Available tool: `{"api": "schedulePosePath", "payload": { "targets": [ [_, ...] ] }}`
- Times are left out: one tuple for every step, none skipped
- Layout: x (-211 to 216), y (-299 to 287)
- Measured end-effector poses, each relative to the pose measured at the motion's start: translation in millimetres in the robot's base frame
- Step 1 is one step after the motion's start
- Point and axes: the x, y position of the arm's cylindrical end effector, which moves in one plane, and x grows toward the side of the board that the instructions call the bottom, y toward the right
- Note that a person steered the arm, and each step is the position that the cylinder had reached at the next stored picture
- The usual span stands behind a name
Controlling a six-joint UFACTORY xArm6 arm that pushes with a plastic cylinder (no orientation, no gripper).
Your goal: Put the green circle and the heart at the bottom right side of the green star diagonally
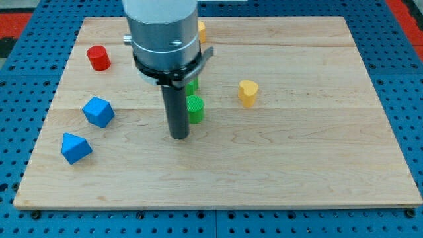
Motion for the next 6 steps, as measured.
{"api": "schedulePosePath", "payload": {
  "targets": [
    [-31.9, -63.2],
    [-23.6, 15.2],
    [-27.0, 126.2],
    [-55.4, 200.2],
    [-95.5, 209.4],
    [-104.5, 163.1]
  ]
}}
